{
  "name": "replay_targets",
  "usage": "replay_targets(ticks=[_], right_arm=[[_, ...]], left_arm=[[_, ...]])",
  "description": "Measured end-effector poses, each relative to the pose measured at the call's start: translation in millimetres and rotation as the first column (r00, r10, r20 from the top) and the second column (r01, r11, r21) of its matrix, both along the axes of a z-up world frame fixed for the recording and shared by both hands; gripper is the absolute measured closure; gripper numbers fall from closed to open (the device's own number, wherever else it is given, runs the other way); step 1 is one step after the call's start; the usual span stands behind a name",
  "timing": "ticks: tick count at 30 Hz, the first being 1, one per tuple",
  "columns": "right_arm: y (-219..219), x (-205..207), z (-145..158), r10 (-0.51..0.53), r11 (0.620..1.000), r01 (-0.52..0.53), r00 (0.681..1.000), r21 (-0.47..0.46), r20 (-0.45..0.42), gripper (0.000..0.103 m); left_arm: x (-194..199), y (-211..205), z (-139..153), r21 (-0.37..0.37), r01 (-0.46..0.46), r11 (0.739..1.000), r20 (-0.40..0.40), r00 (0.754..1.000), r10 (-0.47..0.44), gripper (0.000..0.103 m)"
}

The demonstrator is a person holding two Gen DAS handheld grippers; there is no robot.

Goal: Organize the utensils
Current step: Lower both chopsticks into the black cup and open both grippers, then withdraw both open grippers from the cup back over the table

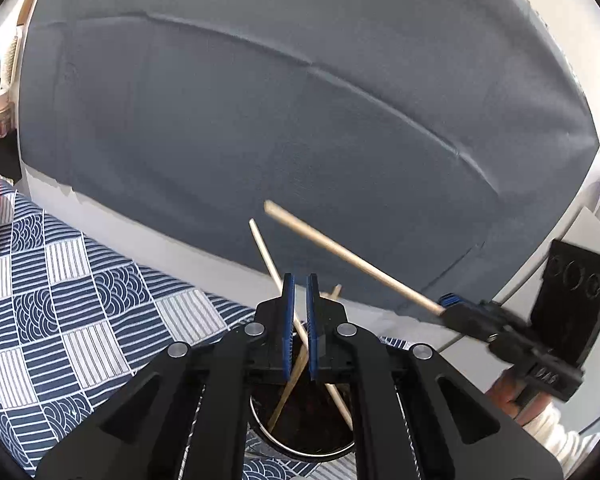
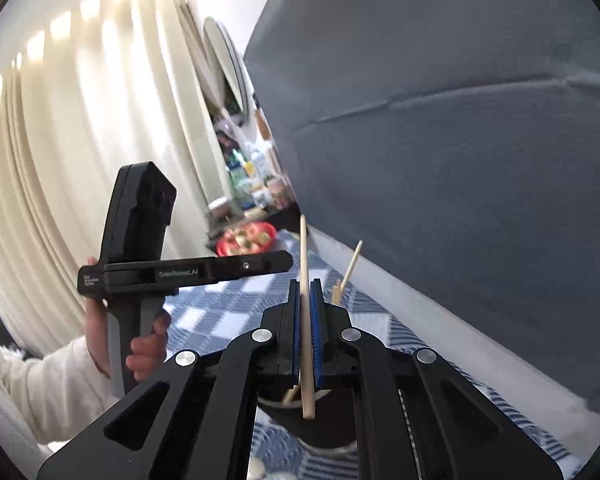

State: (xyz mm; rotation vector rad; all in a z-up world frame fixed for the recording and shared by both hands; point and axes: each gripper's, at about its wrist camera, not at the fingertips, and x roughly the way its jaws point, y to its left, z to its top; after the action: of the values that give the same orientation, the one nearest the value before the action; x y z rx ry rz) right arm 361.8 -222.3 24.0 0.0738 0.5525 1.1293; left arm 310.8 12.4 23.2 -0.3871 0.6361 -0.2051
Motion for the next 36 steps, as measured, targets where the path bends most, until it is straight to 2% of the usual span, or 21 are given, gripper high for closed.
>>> replay_targets(ticks=[7,13,16,18,20,21,23,26,27,28,30,32,34,36], right_arm=[[-2,-10,17,0.048,0.982,-0.038,0.997,-0.183,0.054,0.098],[15,-13,26,0.110,0.960,-0.083,0.990,-0.269,0.089,0.098],[29,-12,26,0.132,0.943,-0.095,0.986,-0.319,0.097,0.098],[38,-7,19,0.145,0.930,-0.106,0.986,-0.353,0.084,0.098],[49,-2,14,0.154,0.925,-0.119,0.986,-0.361,0.070,0.098],[53,1,10,0.156,0.924,-0.124,0.986,-0.362,0.061,0.098],[64,7,3,0.155,0.918,-0.125,0.986,-0.376,0.052,0.098],[71,13,-5,0.141,0.916,-0.113,0.989,-0.385,0.045,0.095],[73,14,-5,0.132,0.918,-0.102,0.990,-0.383,0.051,0.086],[72,14,-5,0.121,0.920,-0.091,0.991,-0.380,0.056,0.065],[69,15,-3,0.094,0.926,-0.060,0.993,-0.372,0.074,0.041],[66,15,0,0.074,0.933,-0.040,0.994,-0.357,0.082,0.037],[64,13,2,0.037,0.935,0.003,0.993,-0.354,0.108,0.015],[61,10,4,0.004,0.937,0.041,0.992,-0.348,0.126,0.015]], left_arm=[[-8,9,-10,-0.017,-0.021,1.000,-0.027,0.999,0.021,0.098],[-17,11,-15,-0.011,-0.022,1.000,-0.043,0.999,0.022,0.095],[-22,11,-17,-0.006,-0.020,1.000,-0.051,0.999,0.019,0.082],[-25,10,-18,-0.004,-0.013,1.000,-0.051,0.999,0.013,0.079],[-26,10,-19,0.006,-0.014,1.000,-0.061,0.998,0.015,0.065],[-26,9,-20,0.016,-0.017,1.000,-0.063,0.998,0.018,0.061],[-29,10,-20,0.042,-0.027,0.999,-0.060,0.998,0.030,0.045],[-33,14,-20,0.064,-0.046,0.997,-0.056,0.997,0.049,0.033],[-34,16,-20,0.068,-0.052,0.996,-0.056,0.997,0.056,0.030],[-35,20,-20,0.076,-0.065,0.995,-0.058,0.996,0.069,0.025],[-37,25,-20,0.088,-0.084,0.993,-0.060,0.994,0.089,0.021],[-40,31,-21,0.094,-0.101,0.990,-0.067,0.992,0.108,0.013],[-45,36,-23,0.100,-0.122,0.987,-0.073,0.989,0.130,0.008],[-50,40,-25,0.098,-0.133,0.986,-0.084,0.986,0.141,0.007]])
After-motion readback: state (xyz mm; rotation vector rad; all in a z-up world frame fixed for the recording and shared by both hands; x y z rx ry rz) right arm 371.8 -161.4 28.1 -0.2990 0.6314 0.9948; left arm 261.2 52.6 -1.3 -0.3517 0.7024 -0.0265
